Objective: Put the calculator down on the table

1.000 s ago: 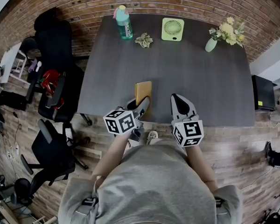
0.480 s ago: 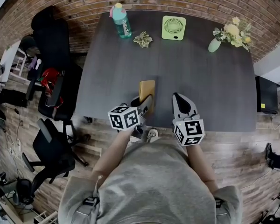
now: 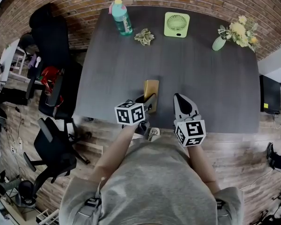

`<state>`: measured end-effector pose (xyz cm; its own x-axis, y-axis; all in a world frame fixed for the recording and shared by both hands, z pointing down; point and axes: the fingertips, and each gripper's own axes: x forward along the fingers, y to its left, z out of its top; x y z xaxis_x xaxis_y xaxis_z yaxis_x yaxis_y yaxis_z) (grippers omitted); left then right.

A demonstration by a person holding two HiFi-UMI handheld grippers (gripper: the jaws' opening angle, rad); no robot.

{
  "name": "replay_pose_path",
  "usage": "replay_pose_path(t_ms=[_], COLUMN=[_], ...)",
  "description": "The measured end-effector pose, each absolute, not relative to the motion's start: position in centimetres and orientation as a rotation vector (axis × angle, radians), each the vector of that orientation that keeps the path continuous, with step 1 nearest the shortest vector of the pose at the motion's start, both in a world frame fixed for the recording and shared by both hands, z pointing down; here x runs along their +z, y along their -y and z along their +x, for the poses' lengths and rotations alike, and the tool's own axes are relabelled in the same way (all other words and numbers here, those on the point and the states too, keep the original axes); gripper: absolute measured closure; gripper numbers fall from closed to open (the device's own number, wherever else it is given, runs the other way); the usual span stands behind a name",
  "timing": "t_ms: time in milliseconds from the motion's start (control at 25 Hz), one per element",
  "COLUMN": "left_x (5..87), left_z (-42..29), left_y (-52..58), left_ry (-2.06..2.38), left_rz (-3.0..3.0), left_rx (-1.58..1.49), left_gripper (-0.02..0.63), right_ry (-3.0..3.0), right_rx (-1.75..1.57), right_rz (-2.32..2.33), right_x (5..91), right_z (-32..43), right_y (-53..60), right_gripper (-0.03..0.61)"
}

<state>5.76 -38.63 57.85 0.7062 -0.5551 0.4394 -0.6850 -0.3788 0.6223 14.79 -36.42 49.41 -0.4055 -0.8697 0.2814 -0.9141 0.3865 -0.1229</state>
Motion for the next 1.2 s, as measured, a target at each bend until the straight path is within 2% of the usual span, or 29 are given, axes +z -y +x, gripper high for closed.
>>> replay_pose_path(t_ms=[1200], left_x=[63.5], left_z=[6.8], left_y=[40.5], left_ry=[0.938], left_rz=[1.92], left_rx=[0.393], left_gripper=[0.525], right_ry=[2.432], right_rx=[0.421], right_rz=[1.596], right_x=[51.3], right_z=[15.4], right_y=[36.6], right_gripper=[0.577])
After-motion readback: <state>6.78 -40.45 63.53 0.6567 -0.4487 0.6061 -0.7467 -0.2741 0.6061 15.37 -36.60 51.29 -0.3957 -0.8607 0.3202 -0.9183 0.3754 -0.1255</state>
